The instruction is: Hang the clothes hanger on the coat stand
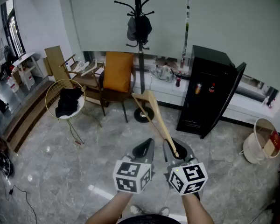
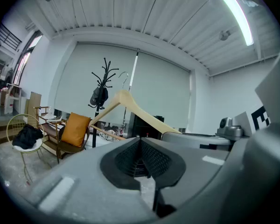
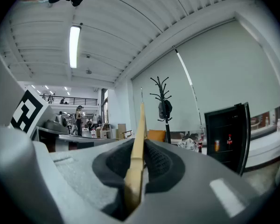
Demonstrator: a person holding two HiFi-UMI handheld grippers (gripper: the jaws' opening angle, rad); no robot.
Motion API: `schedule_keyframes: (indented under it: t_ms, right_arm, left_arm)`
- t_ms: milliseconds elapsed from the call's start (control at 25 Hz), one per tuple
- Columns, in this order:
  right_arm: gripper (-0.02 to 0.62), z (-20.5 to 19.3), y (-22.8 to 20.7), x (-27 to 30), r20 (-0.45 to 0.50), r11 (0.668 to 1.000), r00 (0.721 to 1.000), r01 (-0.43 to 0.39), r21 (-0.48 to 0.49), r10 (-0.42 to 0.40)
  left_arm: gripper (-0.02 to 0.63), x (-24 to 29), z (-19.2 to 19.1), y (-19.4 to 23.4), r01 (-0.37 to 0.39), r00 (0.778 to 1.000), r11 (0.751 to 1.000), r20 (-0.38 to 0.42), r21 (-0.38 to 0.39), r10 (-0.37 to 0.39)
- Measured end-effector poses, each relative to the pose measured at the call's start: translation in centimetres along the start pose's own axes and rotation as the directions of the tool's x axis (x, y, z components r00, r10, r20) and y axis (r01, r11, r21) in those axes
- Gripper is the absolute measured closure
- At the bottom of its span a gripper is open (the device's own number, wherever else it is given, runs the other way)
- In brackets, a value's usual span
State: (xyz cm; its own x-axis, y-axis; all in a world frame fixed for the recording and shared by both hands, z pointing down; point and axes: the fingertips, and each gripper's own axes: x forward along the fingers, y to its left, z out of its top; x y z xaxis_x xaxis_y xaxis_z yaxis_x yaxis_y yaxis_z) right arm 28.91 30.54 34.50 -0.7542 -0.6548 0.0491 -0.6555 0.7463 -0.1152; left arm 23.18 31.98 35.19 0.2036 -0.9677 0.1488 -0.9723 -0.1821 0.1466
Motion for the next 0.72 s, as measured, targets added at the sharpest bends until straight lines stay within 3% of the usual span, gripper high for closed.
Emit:
schedule_keyframes:
  t_ms: [720]
  right_arm:
    - [0.541,-0.5,6.4,4.4,-0.004,0.999,0.999,0.044,-0.012,-0.044]
  left_arm:
    - [0.601,-2.7,0.9,7.2,0.064,0.998,0.998,0.008,-0.019,-0.064]
